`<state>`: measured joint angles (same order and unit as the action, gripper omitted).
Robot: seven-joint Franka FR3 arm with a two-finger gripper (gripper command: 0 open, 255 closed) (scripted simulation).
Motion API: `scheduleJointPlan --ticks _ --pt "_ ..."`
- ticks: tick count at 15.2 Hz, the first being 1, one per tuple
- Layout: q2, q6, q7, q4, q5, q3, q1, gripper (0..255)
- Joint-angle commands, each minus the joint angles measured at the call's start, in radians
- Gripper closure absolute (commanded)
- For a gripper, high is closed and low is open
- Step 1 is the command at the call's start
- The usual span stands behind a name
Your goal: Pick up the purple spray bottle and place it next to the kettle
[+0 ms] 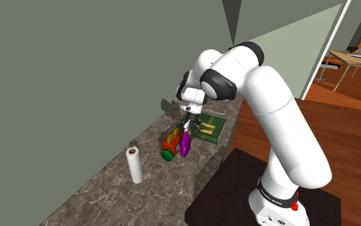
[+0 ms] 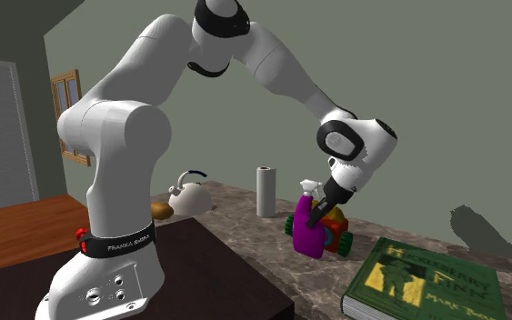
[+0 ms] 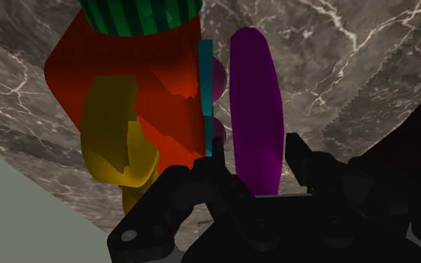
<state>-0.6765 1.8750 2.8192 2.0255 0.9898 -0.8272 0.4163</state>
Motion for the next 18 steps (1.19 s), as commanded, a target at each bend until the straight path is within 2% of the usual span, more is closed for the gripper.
scheduleJointPlan --ticks 1,8,18 --pt "-0.007 0.002 0.000 0.005 0.000 0.006 0.002 255" --pt "-0.005 -0.002 -0.002 0.003 -0.003 0.004 0.002 255" --pt "0.105 -0.047 -0.070 0.019 -0.090 -0.070 0.057 255"
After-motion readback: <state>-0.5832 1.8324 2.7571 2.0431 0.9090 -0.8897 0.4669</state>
